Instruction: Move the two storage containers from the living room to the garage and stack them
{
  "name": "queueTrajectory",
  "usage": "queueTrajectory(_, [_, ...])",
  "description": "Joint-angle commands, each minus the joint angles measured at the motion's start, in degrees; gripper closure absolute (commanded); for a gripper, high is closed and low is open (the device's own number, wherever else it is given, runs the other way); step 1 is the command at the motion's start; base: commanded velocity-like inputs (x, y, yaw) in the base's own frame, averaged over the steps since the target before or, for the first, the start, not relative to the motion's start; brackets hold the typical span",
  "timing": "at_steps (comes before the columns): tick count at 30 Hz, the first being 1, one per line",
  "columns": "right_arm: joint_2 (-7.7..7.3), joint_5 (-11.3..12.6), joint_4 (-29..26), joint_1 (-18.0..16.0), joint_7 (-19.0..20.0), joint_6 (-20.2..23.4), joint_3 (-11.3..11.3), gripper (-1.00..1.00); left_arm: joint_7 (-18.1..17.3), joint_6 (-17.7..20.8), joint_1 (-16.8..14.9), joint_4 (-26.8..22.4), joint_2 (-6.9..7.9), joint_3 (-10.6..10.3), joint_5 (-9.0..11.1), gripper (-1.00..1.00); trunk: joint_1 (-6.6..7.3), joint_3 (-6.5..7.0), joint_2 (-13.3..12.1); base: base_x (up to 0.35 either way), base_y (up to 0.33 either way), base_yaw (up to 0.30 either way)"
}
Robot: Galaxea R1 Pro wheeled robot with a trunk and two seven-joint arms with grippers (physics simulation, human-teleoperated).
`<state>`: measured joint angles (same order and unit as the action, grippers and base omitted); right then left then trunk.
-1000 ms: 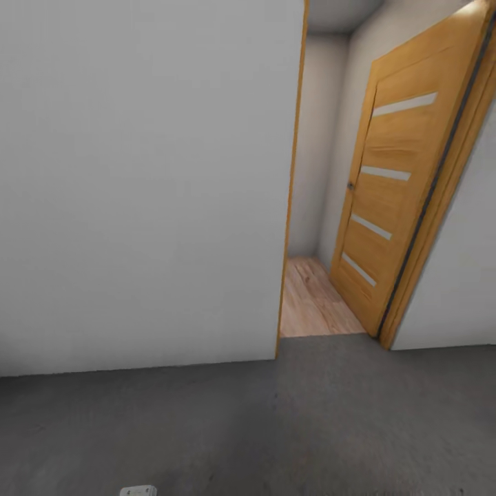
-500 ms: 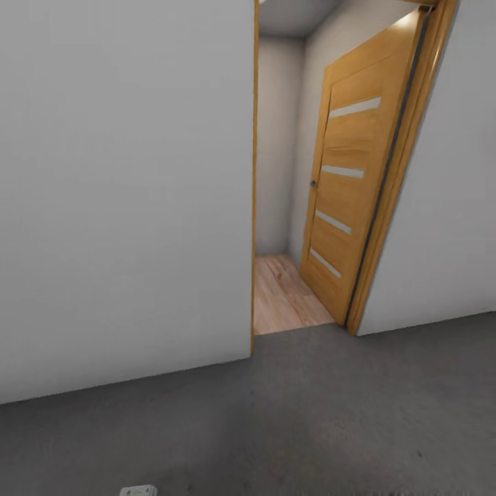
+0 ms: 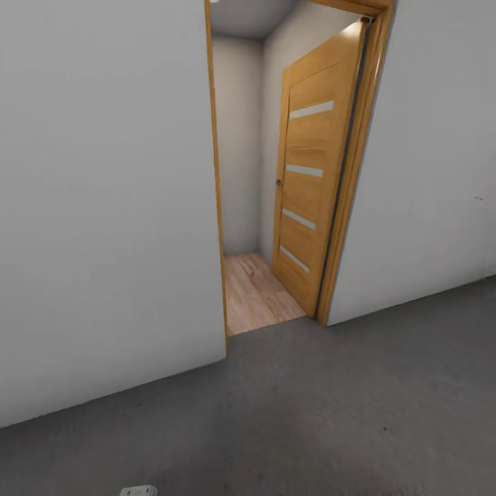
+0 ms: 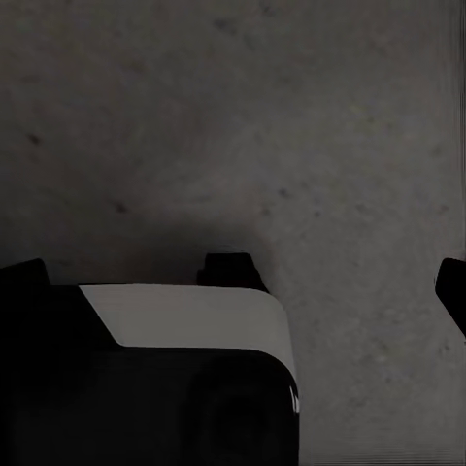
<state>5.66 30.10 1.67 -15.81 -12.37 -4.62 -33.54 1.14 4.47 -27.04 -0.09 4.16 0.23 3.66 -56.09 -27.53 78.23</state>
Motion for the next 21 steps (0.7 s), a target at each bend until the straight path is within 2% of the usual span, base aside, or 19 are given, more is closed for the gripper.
queueTrajectory(1, [0.06,0.6,0.2,-0.1,0.0,-0.3,-0.5,-1.0,0.1,0.2,0.0,0.0,-0.01,0.0,0.4,-1.0,0.0,-0.06,0.0,0.0,0.0,-0.297])
queueTrajectory(8, [0.02,0.6,0.2,-0.1,-0.1,-0.3,-0.5,-1.0,0.1,0.2,0.0,0.0,-0.03,-0.1,0.3,-1.0,0.0,-0.06,0.0,0.095,-0.016,-0.257])
queueTrajectory(21, [-0.35,0.6,0.2,-0.1,0.0,-0.3,-0.4,-1.0,0.0,0.2,0.0,-0.1,-0.03,-0.1,0.0,-1.0,0.0,-0.06,0.0,0.285,-0.086,-0.023])
